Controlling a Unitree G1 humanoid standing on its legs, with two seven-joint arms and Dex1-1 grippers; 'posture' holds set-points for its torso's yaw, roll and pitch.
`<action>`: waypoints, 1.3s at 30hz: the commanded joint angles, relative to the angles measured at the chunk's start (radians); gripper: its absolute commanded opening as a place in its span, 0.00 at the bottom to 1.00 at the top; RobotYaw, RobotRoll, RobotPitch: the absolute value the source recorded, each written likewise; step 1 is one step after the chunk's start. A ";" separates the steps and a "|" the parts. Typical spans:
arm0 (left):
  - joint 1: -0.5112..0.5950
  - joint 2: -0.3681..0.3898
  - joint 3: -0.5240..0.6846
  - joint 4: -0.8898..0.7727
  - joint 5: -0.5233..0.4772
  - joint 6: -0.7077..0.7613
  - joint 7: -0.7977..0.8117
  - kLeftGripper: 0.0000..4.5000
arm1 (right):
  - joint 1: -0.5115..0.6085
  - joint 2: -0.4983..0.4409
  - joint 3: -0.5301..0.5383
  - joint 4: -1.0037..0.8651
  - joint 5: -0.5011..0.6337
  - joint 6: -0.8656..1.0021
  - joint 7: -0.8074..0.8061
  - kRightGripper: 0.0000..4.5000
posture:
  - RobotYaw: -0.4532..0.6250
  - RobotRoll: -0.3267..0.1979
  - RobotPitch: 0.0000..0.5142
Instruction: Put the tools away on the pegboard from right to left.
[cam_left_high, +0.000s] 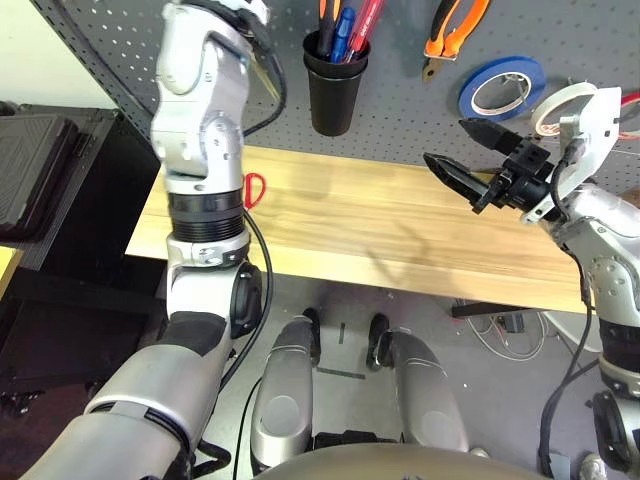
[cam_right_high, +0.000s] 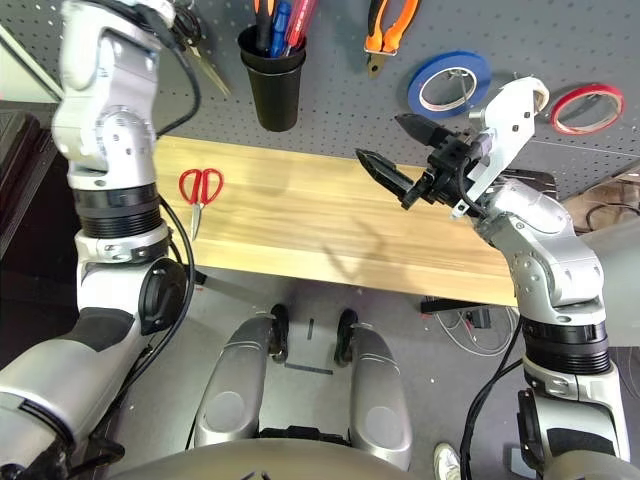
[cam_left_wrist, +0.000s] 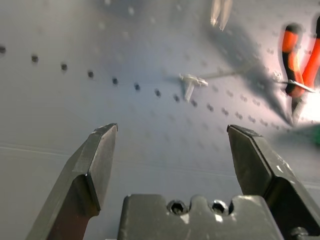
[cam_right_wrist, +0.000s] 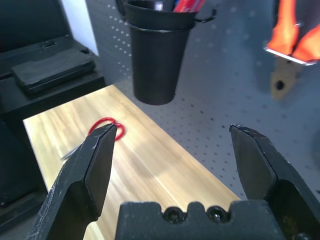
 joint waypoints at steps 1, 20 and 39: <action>0.110 0.069 0.034 -0.176 -0.139 0.190 0.009 1.00 | 0.026 0.005 0.018 0.024 -0.015 -0.021 0.026 1.00 | 0.58 0.62 0.57; 0.618 0.188 -0.003 0.012 0.092 0.157 0.012 1.00 | 0.103 -0.086 0.178 0.031 -0.129 0.031 0.157 1.00 | 0.61 0.62 0.73; 0.373 0.133 -0.048 0.843 0.368 -0.240 -0.007 1.00 | 0.118 -0.059 0.242 -0.061 -0.217 0.115 0.072 1.00 | 0.53 0.62 0.87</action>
